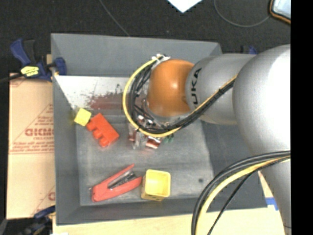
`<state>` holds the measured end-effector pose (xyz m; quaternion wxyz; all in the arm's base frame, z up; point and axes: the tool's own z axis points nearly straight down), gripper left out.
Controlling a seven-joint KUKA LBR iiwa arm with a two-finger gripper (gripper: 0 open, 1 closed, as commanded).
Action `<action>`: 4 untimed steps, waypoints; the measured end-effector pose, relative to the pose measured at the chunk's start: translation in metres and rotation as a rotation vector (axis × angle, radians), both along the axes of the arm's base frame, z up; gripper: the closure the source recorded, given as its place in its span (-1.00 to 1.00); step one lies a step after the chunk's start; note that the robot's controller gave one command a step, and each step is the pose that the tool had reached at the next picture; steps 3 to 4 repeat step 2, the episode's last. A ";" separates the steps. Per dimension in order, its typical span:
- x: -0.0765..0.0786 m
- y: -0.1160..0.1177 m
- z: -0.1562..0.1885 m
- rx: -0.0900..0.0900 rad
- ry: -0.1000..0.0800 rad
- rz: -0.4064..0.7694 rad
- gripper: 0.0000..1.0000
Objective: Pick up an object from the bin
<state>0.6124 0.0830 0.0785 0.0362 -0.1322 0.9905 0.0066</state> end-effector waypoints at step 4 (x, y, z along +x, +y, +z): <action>0.022 -0.020 0.129 -0.004 -0.001 0.016 1.00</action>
Offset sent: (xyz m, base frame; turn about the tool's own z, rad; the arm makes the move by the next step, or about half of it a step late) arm -0.0079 -0.0155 0.1514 0.0043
